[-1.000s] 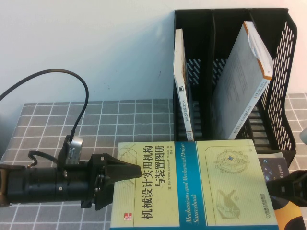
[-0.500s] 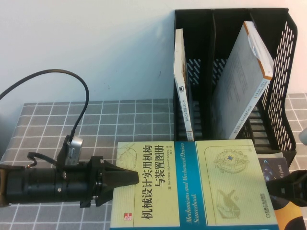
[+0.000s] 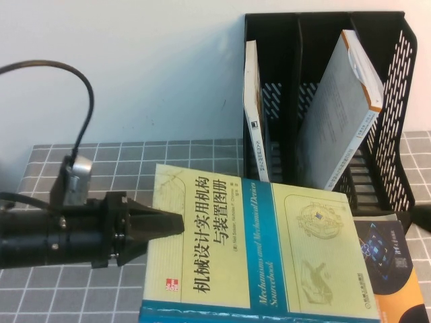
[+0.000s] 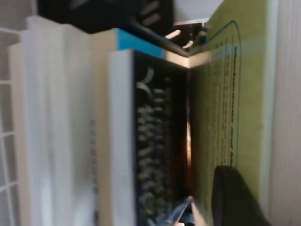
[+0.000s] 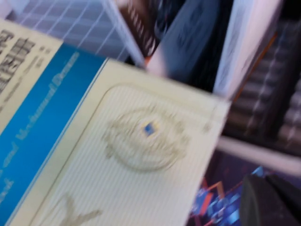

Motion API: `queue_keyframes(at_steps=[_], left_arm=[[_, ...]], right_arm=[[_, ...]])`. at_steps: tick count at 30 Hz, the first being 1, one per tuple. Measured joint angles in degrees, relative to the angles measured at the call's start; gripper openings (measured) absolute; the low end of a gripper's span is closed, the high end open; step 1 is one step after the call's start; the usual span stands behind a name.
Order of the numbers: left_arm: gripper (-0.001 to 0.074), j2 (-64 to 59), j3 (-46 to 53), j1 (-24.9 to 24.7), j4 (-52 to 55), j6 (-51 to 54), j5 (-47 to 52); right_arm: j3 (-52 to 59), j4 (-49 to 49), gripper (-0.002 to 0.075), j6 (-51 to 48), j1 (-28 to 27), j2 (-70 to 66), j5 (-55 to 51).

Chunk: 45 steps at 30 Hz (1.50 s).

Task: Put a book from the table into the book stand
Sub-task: Pick up the book with your left arm, then place the book on the book shelf

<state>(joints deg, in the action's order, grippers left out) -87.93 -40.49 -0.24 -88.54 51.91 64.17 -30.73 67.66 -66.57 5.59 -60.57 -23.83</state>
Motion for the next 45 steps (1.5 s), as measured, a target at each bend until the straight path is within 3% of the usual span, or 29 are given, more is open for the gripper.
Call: queue_keyframes(at_steps=[11, 20, 25, 29, 37, 45], left_arm=[[0.0195, 16.44, -4.84, -1.65, 8.47, -12.6, -0.69], [0.0195, 18.95, -20.5, -14.69, 15.6, -21.57, -4.84], [0.0195, 16.1, -27.06, -21.96, 17.95, -24.56, -9.22], [0.0195, 12.08, -31.58, -26.56, 18.32, -25.76, -13.59], [0.0195, 1.89, -41.31, -33.04, 18.46, -26.14, -24.97], [0.0195, -11.04, -52.75, -35.57, 17.52, -26.15, -36.07]], right_arm=[[0.0, -2.4, -0.0003, -0.25, 0.0, 13.58, 11.11], [0.0, -2.49, -0.0003, -4.03, 0.0, 16.24, 15.08], [0.35, -1.68, -0.0003, -6.26, 0.0, 17.51, 25.35], [0.35, 5.07, -0.0003, -13.14, 0.0, 19.61, 37.85], [-3.83, 30.29, -0.0003, -44.1, -0.12, 22.49, 50.48], [-4.24, 33.55, -0.0003, -46.58, -0.19, 22.63, 48.76]])
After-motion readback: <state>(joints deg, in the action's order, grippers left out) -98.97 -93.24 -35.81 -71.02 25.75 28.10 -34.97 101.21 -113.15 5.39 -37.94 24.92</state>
